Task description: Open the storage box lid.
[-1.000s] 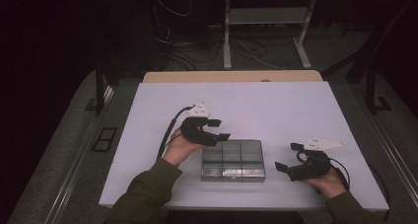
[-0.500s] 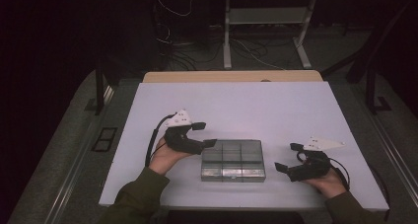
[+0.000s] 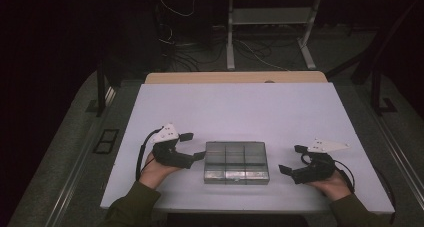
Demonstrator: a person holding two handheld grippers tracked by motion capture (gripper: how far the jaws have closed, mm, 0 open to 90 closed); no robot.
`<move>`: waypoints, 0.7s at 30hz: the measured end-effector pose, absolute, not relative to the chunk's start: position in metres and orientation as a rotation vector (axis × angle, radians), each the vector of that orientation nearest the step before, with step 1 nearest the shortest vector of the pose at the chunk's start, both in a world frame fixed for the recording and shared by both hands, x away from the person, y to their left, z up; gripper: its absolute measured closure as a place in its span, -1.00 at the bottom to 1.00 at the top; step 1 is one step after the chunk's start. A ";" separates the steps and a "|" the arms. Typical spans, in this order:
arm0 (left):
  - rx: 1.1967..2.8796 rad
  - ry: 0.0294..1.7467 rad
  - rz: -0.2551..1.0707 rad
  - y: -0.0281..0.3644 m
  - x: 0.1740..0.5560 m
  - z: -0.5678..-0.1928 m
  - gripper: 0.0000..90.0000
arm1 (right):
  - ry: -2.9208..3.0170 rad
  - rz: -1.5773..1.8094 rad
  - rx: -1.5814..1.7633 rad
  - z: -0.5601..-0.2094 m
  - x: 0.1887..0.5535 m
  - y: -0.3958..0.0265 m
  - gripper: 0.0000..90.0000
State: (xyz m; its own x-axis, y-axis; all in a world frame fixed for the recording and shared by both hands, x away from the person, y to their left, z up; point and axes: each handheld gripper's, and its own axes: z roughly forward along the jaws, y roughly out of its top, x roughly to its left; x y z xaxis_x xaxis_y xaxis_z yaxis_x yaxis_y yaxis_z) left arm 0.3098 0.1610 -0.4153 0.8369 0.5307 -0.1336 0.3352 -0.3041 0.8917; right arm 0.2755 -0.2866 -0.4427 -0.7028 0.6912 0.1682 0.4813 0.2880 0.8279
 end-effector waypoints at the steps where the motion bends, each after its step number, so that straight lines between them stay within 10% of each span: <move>1: 1.920 0.647 0.226 0.162 0.308 -0.417 -0.67 | 2.338 1.375 1.082 -0.442 0.275 -0.286 -0.97; 11: 1.918 0.679 0.221 0.177 0.291 -0.433 -0.59 | 2.358 1.370 1.088 -0.440 0.273 -0.287 -0.65; 21: 1.955 0.650 0.169 0.179 0.288 -0.435 0.33 | 2.399 1.355 1.080 -0.441 0.269 -0.285 0.01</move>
